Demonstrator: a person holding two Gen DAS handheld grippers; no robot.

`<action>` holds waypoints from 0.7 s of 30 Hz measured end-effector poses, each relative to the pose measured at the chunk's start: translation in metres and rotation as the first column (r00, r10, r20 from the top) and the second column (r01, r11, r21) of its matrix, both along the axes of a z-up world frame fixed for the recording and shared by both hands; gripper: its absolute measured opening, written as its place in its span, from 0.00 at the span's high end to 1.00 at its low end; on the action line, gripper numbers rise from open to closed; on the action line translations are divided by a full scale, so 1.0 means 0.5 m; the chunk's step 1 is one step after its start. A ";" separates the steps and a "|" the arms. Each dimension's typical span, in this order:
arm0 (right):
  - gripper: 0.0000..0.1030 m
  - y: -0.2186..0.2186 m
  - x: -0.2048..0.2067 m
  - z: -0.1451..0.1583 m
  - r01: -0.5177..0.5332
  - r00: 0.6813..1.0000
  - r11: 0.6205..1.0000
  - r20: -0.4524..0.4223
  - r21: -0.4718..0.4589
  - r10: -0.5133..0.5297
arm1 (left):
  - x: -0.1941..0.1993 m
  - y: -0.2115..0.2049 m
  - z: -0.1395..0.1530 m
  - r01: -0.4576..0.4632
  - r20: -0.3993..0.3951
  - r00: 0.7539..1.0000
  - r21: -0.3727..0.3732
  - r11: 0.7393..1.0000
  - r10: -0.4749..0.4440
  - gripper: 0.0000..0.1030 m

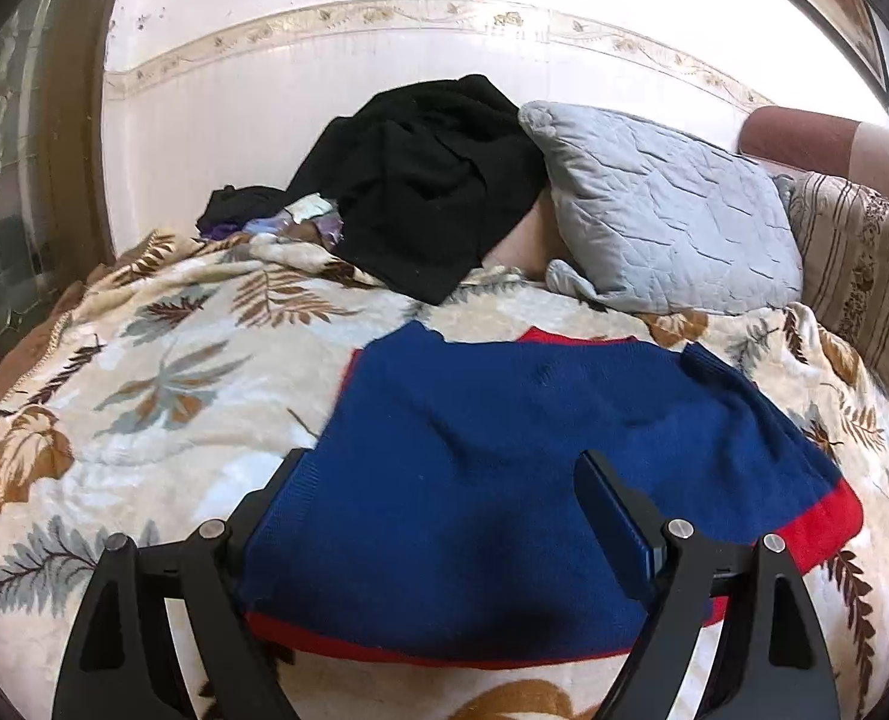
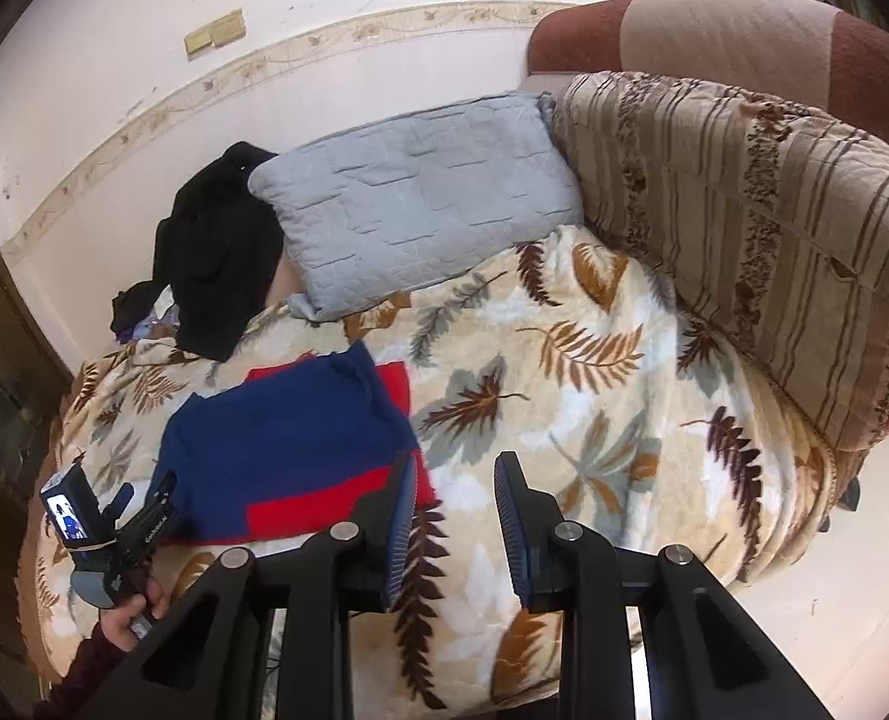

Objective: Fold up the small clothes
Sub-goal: 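Open both tools and lift them away from the folded sweater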

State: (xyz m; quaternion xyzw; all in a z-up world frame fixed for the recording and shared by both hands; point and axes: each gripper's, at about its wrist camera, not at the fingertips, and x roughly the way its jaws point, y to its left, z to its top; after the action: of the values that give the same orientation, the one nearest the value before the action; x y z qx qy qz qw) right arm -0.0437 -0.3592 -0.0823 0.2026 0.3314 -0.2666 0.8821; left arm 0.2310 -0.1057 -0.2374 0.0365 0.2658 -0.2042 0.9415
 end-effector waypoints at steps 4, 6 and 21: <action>0.71 0.032 0.016 -0.001 -0.036 0.999 0.999 -0.022 -0.023 0.035 | -0.002 -0.002 -0.004 -0.014 0.016 1.000 0.028 0.999 0.014 0.15; 0.71 0.038 0.012 0.003 -0.037 0.999 0.999 -0.023 -0.035 0.036 | -0.006 -0.009 -0.005 -0.002 0.023 1.000 0.045 0.999 0.001 0.15; 0.71 0.021 0.028 -0.023 -0.041 0.999 0.999 -0.006 0.007 0.041 | 0.039 -0.011 0.005 0.014 -0.109 0.994 0.063 0.998 -0.007 0.08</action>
State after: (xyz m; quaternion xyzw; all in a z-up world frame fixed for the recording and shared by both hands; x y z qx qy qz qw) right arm -0.0299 -0.3487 -0.0940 0.1980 0.3390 -0.2477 0.8857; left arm 0.2505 -0.1110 -0.2349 0.0567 0.3228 -0.2020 0.9229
